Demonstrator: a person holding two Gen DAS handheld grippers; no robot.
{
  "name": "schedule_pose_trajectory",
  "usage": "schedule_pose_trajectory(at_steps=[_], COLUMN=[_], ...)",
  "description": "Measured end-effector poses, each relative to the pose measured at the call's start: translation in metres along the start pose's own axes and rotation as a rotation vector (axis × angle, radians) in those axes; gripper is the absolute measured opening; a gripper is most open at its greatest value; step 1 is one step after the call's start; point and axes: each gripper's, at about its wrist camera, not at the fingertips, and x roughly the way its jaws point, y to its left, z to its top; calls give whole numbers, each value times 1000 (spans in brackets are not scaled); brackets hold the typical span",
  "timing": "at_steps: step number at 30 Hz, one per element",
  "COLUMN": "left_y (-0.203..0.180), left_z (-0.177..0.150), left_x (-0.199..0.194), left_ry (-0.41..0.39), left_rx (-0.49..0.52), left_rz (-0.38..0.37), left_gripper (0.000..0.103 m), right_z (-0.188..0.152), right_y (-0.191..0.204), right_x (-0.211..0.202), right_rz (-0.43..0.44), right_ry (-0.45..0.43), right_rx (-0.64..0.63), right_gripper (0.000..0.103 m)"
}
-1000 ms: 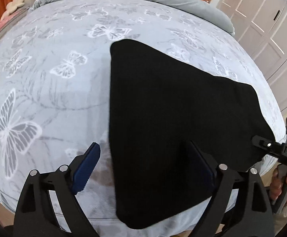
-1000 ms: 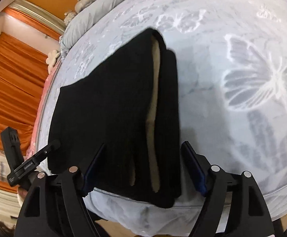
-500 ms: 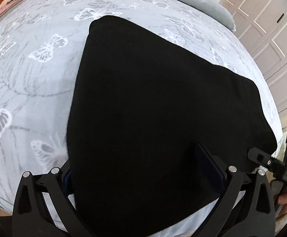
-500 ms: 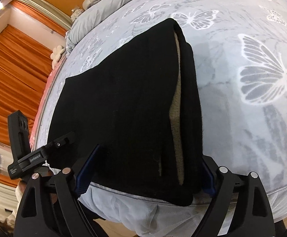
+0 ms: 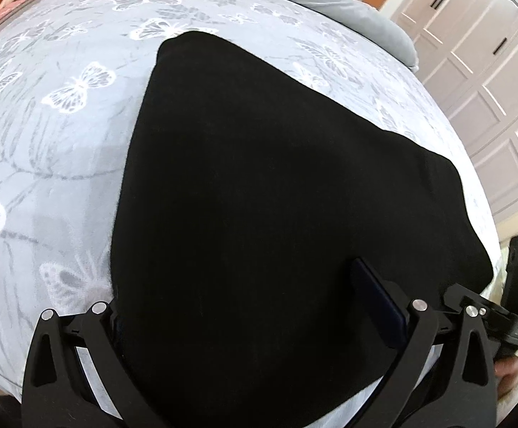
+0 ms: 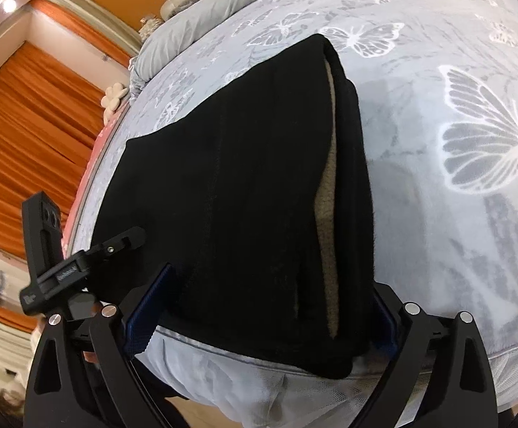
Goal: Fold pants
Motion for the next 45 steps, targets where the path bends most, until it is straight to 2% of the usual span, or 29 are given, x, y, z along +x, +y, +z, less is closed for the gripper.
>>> schedule_pose_trajectory(at_steps=[3, 6, 7, 8, 9, 11, 14, 18, 26, 31, 35, 40, 45], left_y=[4, 5, 4, 4, 5, 14, 8, -4, -22, -44, -68, -83, -81], left_z=[-5, -7, -7, -6, -6, 2, 5, 9, 26, 57, 91, 142, 190], left_x=[-5, -7, -9, -11, -15, -22, -41, -72, -158, -198, -205, -206, -182], left_ry=[5, -3, -6, -8, -12, -22, -54, -115, -282, -394, -465, -536, -561], left_rx=[-8, -16, -25, -37, -50, -47, -18, 25, 95, 173, 219, 254, 258], left_rz=[-29, -25, -25, -26, -27, -32, -49, -65, -128, -101, -63, -19, 17], left_gripper=[97, 93, 86, 76, 71, 44, 33, 31, 31, 31, 31, 32, 32], right_z=[-3, -4, -3, -2, -2, -2, -4, -2, 9, 45, 86, 144, 199], right_y=[4, 7, 6, 5, 5, 11, 30, 57, 108, 137, 153, 153, 151], right_x=[-1, -2, -4, -7, -9, -16, -27, -52, -117, -141, -145, -136, -117], right_rz=[-14, -31, -13, 9, 9, 5, -11, 36, 83, 98, 98, 112, 109], right_ry=[-19, -34, -33, -36, -45, -73, -124, -195, -349, -424, -467, -487, -490], right_rx=[-16, 5, 21, 37, 37, 31, -16, -57, -162, -221, -259, -265, -267], right_gripper=[94, 72, 57, 52, 41, 35, 32, 31, 31, 31, 31, 31, 31])
